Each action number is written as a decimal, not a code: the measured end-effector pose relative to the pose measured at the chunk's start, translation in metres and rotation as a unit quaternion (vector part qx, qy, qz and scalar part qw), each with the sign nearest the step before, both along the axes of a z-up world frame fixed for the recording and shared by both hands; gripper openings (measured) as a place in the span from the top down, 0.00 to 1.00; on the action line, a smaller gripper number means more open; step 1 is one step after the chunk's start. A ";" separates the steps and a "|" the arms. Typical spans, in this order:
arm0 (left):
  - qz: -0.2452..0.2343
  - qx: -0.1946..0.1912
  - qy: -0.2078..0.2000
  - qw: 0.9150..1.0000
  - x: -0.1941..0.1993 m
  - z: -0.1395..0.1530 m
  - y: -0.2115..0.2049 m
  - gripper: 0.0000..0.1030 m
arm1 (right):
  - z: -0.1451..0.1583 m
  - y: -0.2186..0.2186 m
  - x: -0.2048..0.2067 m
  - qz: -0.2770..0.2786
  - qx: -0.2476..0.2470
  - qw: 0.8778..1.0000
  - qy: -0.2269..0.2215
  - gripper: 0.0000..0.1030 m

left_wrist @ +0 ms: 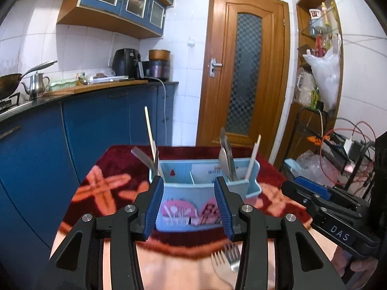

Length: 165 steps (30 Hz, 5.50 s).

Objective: Organize utensils
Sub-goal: 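Open both tools and move back toward the two remaining forks, then grasp the white plastic fork with the left tool while the right tool grasps the silver fork, then lift both forks and lower them into the blue caddy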

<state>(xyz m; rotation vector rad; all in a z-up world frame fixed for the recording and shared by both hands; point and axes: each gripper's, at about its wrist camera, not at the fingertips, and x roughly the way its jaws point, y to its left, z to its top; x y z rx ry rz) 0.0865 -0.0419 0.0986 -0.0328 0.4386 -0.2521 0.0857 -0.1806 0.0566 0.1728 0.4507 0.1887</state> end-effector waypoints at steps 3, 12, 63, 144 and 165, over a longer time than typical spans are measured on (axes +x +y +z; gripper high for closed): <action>0.001 0.006 0.019 1.000 -0.006 -0.006 0.001 0.57 | -0.008 0.001 -0.011 -0.002 -0.007 1.000 0.016 0.61; 0.014 0.007 0.092 0.996 -0.007 -0.035 0.010 0.57 | -0.030 -0.004 -0.027 -0.003 -0.001 0.998 0.067 0.58; -0.048 0.015 0.252 0.966 -0.011 -0.116 -0.044 0.94 | -0.086 -0.031 -0.045 -0.001 0.044 0.988 0.150 0.55; 0.006 -0.058 -0.035 0.998 0.006 0.033 0.022 0.94 | -0.043 -0.013 -0.037 0.072 0.104 0.992 0.014 0.93; 0.044 -0.025 -0.050 0.997 0.081 0.009 0.000 0.94 | -0.012 -0.024 -0.023 0.056 0.094 0.994 -0.031 0.93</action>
